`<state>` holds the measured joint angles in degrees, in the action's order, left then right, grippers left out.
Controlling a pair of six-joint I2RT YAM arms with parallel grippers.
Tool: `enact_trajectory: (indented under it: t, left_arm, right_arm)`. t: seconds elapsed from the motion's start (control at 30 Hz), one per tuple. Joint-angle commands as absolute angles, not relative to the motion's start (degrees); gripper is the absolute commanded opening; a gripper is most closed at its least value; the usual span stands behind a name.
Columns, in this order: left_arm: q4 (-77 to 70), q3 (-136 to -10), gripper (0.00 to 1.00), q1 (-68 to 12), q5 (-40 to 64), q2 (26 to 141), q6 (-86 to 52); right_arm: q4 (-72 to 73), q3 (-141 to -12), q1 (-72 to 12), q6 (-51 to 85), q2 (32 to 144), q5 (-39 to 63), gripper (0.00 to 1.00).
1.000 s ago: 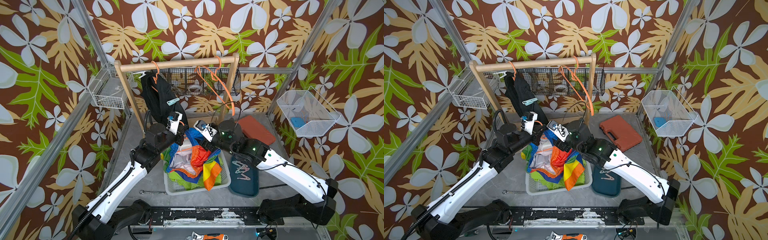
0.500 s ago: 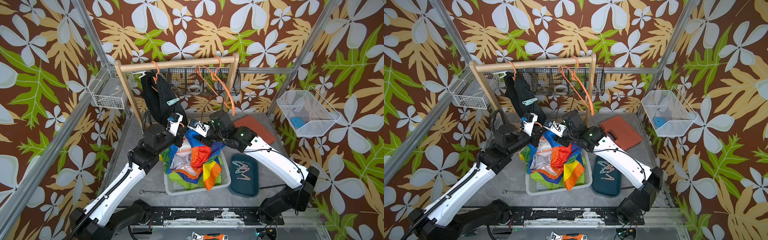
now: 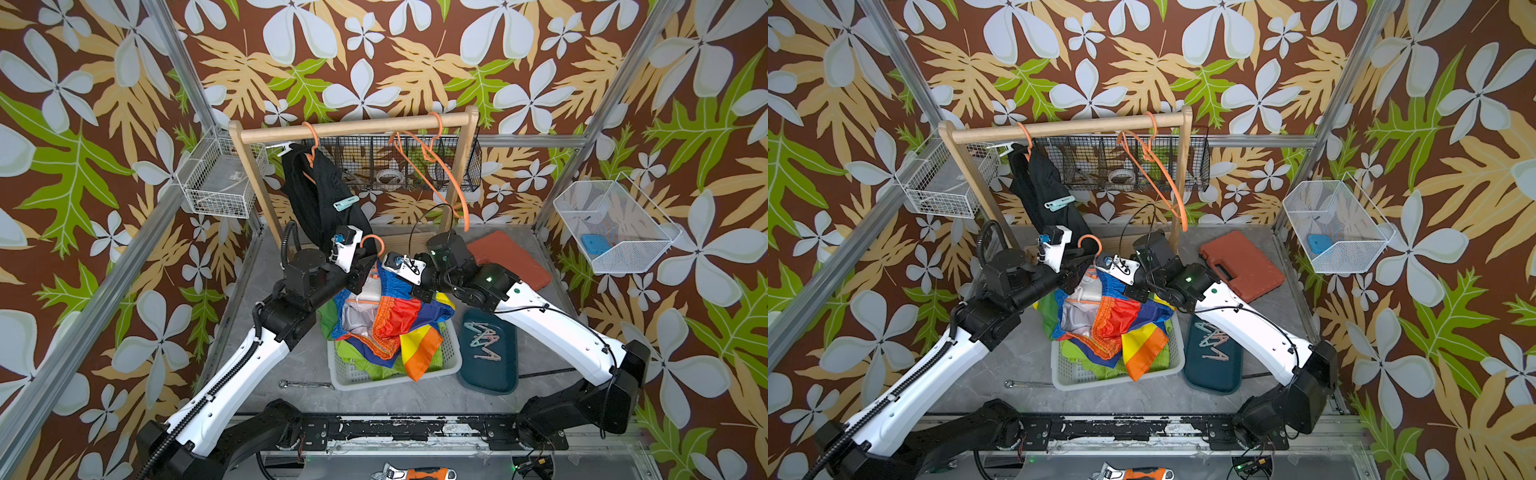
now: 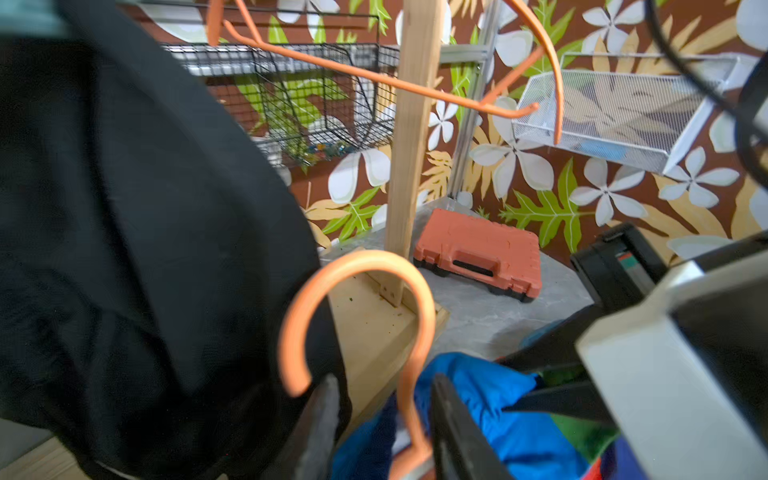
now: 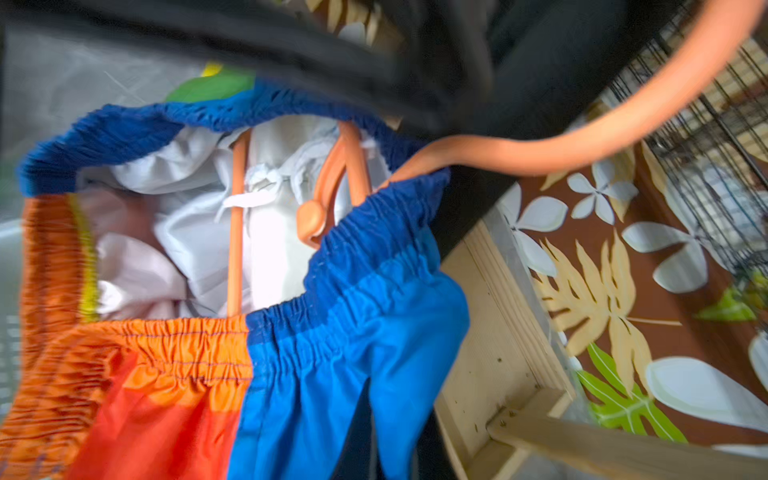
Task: Remove the clothespins securing shorts to the hanger
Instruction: Remove the clothespin from the hanger.
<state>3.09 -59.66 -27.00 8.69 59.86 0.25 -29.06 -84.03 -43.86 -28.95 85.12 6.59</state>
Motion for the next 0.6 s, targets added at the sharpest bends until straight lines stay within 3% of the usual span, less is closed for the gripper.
enact_trajectory:
  t: [0.0,0.07,0.3,0.57]
  left_arm:
    - [-0.4,-59.5,0.53,-24.1,8.4,58.0,-1.2]
    - [-0.6,-59.8,0.60,-21.9,8.2,56.2,-1.7]
    - [2.6,-59.5,0.69,-20.0,1.3,49.0,-2.9]
    - [7.4,-56.0,0.72,-12.3,9.5,42.9,-7.6]
  right_arm:
    - [-22.1,-82.5,-44.0,-30.0,83.7,4.2,0.00]
    - [-19.1,-80.9,-43.9,-30.6,82.9,3.8,0.00]
    - [-6.1,-72.8,-41.7,-30.4,78.9,6.6,0.00]
    - [6.2,-67.2,-35.6,-24.8,76.0,19.0,0.02]
